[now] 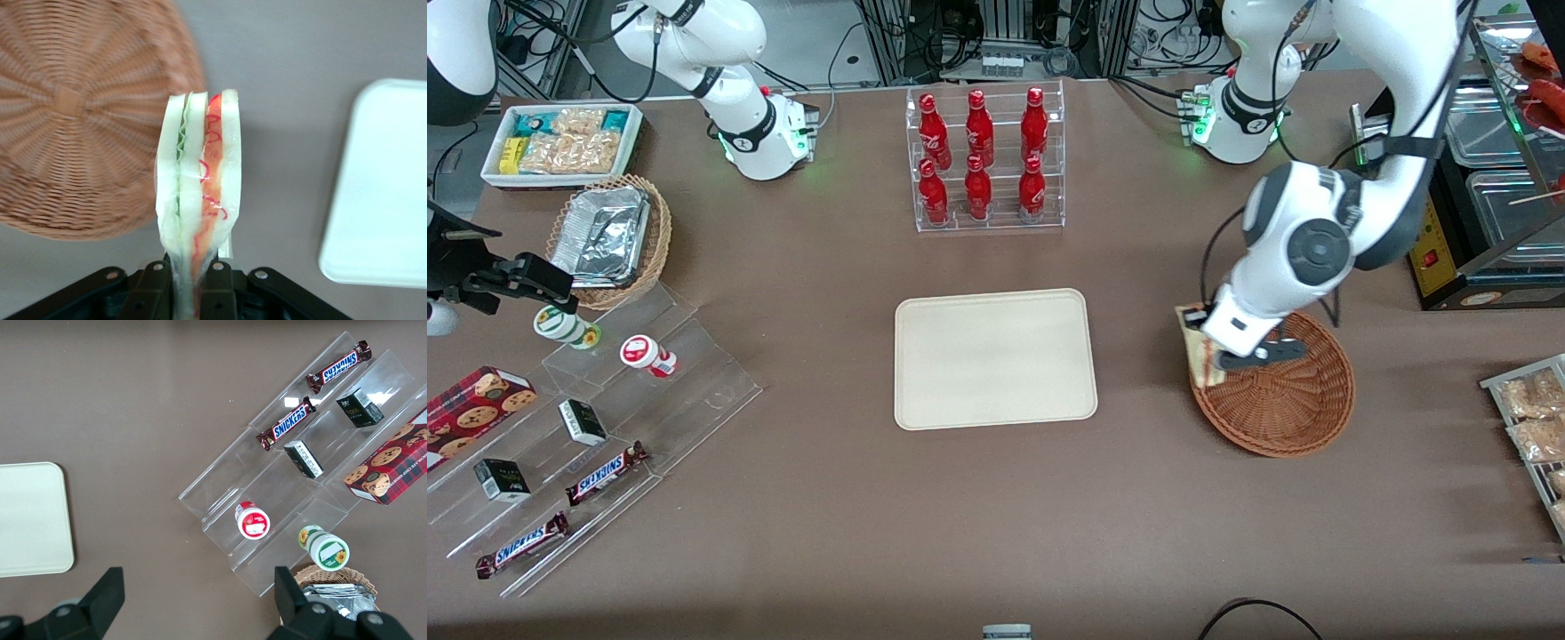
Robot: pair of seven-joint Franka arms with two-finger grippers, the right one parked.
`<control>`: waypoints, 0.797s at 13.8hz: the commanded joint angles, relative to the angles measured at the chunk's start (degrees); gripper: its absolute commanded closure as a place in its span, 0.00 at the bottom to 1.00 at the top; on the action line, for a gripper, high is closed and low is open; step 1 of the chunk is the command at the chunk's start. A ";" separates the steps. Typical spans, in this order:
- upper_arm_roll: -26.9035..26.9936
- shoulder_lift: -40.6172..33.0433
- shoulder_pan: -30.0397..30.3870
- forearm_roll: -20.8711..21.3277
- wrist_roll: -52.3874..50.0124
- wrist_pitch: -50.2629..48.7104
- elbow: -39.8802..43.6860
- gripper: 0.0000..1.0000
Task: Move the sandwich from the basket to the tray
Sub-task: 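Lift the sandwich out of the basket with the left gripper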
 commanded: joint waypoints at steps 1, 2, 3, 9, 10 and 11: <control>-4.63 3.49 -1.00 0.50 -5.35 -1.32 4.81 1.00; -4.73 5.68 -3.53 0.77 -8.51 -1.49 7.35 1.00; -4.74 7.01 -6.25 1.20 -10.72 -1.76 9.12 1.00; -4.65 20.44 -18.48 10.15 -27.23 -1.85 22.55 1.00; -4.56 23.17 -20.41 11.91 -30.22 -2.02 25.63 1.00; -4.47 26.07 -22.52 13.67 -32.95 -3.41 29.14 1.00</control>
